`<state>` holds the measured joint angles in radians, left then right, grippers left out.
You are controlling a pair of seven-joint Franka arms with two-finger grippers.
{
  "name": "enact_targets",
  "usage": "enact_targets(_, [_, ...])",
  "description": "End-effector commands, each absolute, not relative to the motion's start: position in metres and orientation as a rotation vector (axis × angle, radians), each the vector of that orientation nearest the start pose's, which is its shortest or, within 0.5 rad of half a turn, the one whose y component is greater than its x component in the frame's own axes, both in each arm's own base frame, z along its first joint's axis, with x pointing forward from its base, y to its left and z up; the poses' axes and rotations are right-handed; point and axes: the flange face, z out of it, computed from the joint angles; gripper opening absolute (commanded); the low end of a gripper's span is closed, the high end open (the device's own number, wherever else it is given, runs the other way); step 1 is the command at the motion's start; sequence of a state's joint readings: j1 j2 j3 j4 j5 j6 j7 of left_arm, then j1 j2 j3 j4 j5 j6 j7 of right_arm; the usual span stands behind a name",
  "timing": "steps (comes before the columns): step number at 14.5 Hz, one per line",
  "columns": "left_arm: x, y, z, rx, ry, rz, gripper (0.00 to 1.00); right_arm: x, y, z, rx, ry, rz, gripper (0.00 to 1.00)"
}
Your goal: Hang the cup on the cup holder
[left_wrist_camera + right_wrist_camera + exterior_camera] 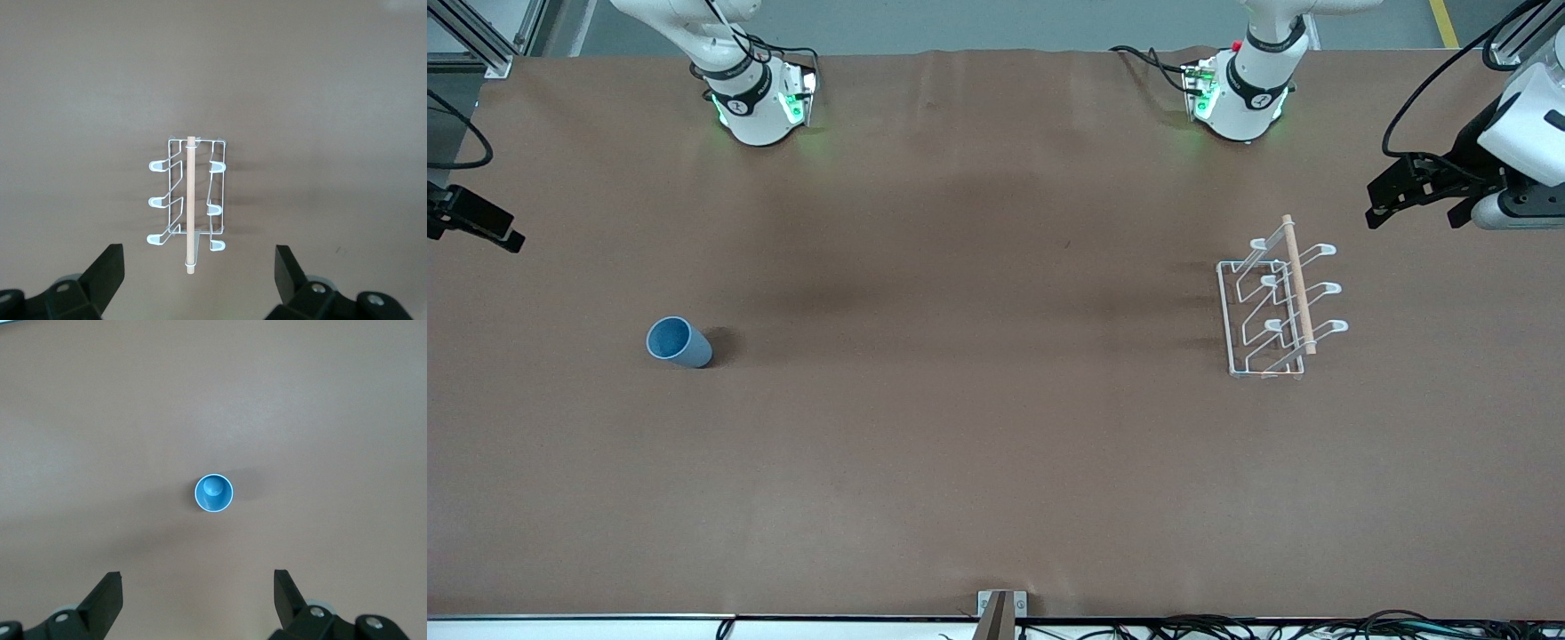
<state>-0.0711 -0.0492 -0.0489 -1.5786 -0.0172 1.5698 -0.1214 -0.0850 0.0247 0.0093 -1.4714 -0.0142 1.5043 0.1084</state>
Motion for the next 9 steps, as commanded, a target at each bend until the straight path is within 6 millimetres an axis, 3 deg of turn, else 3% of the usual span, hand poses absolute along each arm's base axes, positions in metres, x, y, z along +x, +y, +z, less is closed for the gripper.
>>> enact_targets(1, [0.5298,-0.0659,0.6528,-3.154,-0.021,-0.073,0.99,0.5549,-0.0438,0.6558,-3.129,0.287,-0.022,1.00])
enact_targets(9, [0.5311,-0.0670,0.6504,-3.155,0.012,-0.065,0.99,0.5546,-0.0455,0.6550,-3.129,0.289,-0.017,1.00])
